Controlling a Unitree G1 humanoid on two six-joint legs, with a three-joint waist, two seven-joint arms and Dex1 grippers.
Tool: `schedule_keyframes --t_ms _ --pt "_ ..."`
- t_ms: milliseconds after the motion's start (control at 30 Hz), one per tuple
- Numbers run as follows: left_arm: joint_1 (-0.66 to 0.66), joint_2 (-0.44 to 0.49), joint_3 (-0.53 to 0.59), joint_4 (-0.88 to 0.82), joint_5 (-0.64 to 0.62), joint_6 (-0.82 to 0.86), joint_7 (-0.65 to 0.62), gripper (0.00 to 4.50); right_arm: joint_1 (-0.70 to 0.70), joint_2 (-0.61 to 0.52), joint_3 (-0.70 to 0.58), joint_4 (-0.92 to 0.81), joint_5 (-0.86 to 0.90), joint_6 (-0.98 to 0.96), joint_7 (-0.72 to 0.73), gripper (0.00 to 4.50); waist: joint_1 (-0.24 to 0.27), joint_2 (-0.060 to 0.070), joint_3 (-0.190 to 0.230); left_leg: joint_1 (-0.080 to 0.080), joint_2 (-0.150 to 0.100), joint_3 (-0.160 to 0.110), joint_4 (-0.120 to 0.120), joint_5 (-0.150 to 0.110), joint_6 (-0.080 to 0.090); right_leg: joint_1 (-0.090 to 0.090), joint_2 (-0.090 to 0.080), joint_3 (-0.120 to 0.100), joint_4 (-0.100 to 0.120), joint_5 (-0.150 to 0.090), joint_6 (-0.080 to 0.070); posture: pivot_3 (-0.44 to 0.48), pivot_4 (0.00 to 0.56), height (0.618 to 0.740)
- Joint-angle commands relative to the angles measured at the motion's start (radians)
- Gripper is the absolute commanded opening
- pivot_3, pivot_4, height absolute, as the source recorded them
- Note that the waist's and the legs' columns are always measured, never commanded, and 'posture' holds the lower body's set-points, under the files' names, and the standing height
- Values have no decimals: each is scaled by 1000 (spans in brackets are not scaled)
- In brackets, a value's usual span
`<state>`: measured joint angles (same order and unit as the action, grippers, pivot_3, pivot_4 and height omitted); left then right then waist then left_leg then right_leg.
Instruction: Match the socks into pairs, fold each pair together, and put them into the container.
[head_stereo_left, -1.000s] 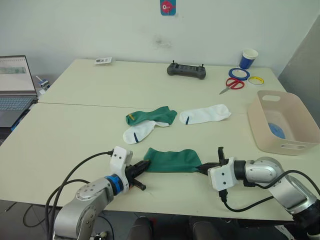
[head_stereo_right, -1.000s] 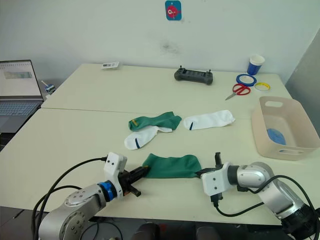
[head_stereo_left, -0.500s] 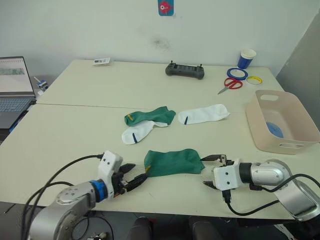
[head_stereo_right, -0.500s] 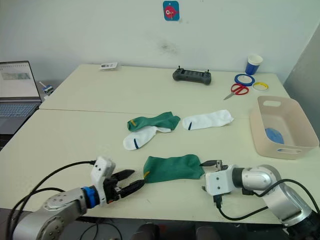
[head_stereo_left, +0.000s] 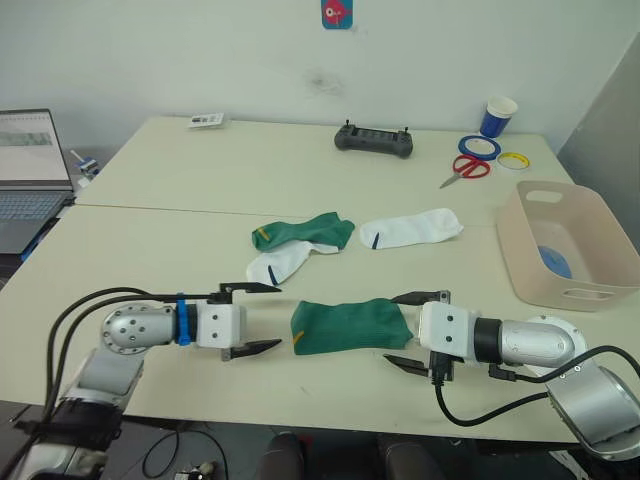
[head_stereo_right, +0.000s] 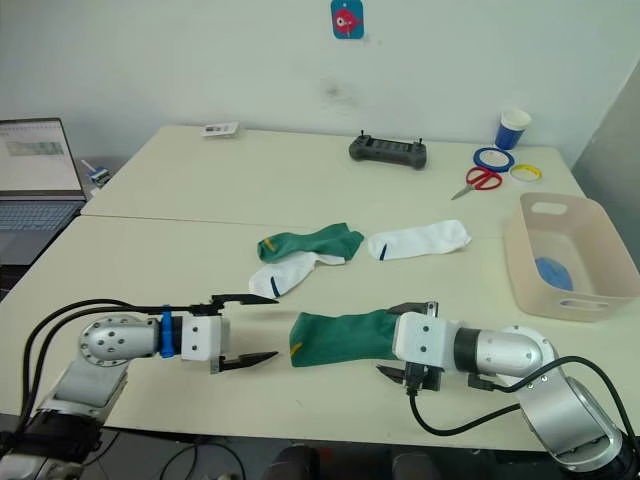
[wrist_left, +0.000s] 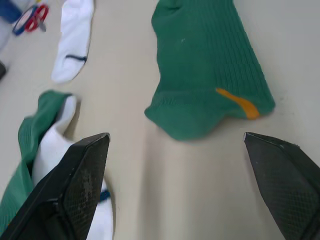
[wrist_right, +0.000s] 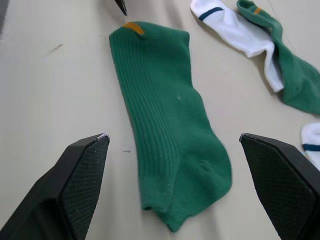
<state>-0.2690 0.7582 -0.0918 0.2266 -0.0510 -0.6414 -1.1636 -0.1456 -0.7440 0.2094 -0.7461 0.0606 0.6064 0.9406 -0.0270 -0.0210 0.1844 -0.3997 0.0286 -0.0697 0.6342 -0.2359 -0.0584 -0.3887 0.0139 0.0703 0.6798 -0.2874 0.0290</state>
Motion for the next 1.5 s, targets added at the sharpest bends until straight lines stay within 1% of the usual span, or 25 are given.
schedule_keyframes --t_ms 33,133,300,333,367,433,533,633,767,800,1000,1067,1133,1267,1400,1467,1500 --pt "-44 -5 -54 72 16 -165 -19 4472 -13 -22 -36 -70 62 65 6 4500 -4 0 0 0 0 -1 0 0 0 0 1 0 0 0 0 0 150 740" --pt "-58 -4 -93 104 8 -217 -26 4472 -25 -33 -36 -76 75 89 -14 4500 -8 0 0 1 1 -1 -1 0 0 0 1 0 1 -1 1 0 150 740" --pt "-40 -4 -135 71 -28 -181 -42 4472 -27 -40 -41 -77 79 103 -55 4500 -6 0 0 1 1 -1 -1 0 0 0 2 0 1 0 1 0 150 740" --pt "-37 -2 -141 71 -31 -179 -44 4083 -26 -43 -40 -75 76 100 -63 4500 -6 0 0 1 1 -1 -1 0 0 1 2 0 1 0 1 0 150 740" --pt "-33 -2 -144 70 -33 -171 -44 3890 -25 -50 -33 -69 63 85 -71 4500 -6 0 0 1 1 -1 -1 0 0 1 1 0 1 0 1 0 150 740" --pt "-28 -4 -148 65 -37 -158 -42 3327 -26 -74 -8 -46 17 35 -84 4500 -6 0 0 1 1 -1 -1 0 0 1 1 0 1 0 1 0 150 740" --pt "-24 -7 -144 56 -41 -129 -35 2312 -20 -112 33 -8 -50 -55 -89 4500 -6 0 0 1 1 -1 -1 0 0 0 2 0 1 0 1 0 150 740" --pt "-24 -6 -141 51 -37 -121 -33 1355 21 -148 94 48 -149 -198 -103 4500 -6 0 0 1 1 -1 -1 0 0 0 2 -1 1 0 1 0 150 740" --pt "-26 -9 -140 44 -38 -101 -29 122 66 -152 127 114 -238 -333 -136 4500 -6 0 0 1 1 -1 -1 0 0 0 2 0 1 0 1 0 150 740" --pt "-27 -11 -139 38 -41 -91 -29 28 72 -148 137 137 -264 -370 -149 4500 -5 0 0 1 1 -1 -1 0 0 0 2 0 1 0 1 0 150 740" --pt "-18 -17 -136 -26 -97 5 -49 28 65 -64 174 251 -351 -473 -206 4500 -8 0 0 3 1 -1 0 0 0 2 2 0 2 0 2 0 150 740" --pt "-17 -14 -135 -38 -106 20 -58 0 48 -39 175 282 -367 -494 -213 4119 -11 0 0 4 1 -1 0 0 0 2 2 0 2 0 1 0 150 740" --pt "-20 -12 -132 -44 -113 35 -62 0 39 -26 172 313 -378 -524 -216 3611 -11 0 0 4 1 -1 0 0 0 2 2 0 3 0 1 0 150 740" --pt "-26 -10 -128 -46 -119 44 -73 0 41 -34 152 357 -390 -587 -213 2099 -8 0 0 4 1 0 0 0 0 2 2 0 2 0 1 0 150 740" --pt "-27 -10 -126 -49 -123 48 -79 0 42 -28 126 359 -372 -625 -210 652 -6 0 0 4 1 -1 0 0 0 2 2 0 2 0 1 0 150 740" --pt "-24 -3 -131 -65 -139 85 -96 0 46 -20 115 347 -344 -641 -200 29 -6 0 0 3 1 0 0 0 0 2 2 0 2 0 1 0 150 740" --pt "-16 5 -132 -89 -160 127 -108 0 49 -18 108 333 -324 -654 -192 29 -6 0 0 3 1 -1 0 0 0 2 2 0 2 0 1 0 150 740"
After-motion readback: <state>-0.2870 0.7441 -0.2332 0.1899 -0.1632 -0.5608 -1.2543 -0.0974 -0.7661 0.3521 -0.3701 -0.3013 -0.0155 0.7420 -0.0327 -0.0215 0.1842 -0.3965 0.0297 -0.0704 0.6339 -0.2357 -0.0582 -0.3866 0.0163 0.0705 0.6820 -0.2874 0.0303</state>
